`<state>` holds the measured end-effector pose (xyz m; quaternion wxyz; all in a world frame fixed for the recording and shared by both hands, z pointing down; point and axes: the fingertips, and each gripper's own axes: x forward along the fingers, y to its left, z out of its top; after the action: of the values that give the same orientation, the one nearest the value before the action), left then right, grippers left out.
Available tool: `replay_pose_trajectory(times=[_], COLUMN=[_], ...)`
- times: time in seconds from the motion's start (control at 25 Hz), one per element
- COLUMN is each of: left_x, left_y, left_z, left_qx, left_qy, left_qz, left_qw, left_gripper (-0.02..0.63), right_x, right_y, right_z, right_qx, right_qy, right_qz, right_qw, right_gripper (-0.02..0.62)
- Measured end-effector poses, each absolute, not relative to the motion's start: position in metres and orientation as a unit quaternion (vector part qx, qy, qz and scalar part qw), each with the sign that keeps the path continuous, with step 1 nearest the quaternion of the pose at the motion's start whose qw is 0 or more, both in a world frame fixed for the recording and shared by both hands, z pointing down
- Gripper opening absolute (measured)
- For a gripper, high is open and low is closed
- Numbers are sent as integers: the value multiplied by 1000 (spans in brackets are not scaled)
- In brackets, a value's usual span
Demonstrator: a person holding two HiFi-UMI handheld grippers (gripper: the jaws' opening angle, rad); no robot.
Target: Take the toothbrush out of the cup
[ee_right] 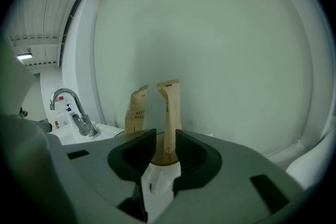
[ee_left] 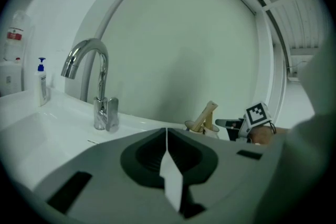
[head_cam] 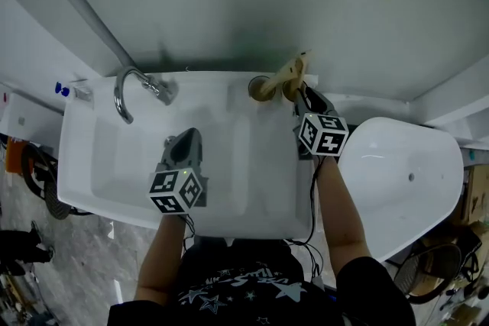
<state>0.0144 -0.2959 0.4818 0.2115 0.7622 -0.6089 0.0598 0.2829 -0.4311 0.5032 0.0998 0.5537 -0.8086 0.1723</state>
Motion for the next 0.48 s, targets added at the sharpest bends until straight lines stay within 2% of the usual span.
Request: replay_pose_trajectory(times=[0.4, 0.48], left_x=[21, 22], left_y=[-307, -306], left_z=[490, 492], left_qx=[761, 762], left_qy=[-606, -604], left_qz=[72, 73], left_qw=[218, 222], left_gripper=[21, 21], right_x=[278, 278], right_y=[-456, -458], right_z=[521, 522], right_qx=[562, 566], right_qy=[-799, -796], right_qz=[167, 164], right_qw=[135, 139], right_gripper=[117, 88])
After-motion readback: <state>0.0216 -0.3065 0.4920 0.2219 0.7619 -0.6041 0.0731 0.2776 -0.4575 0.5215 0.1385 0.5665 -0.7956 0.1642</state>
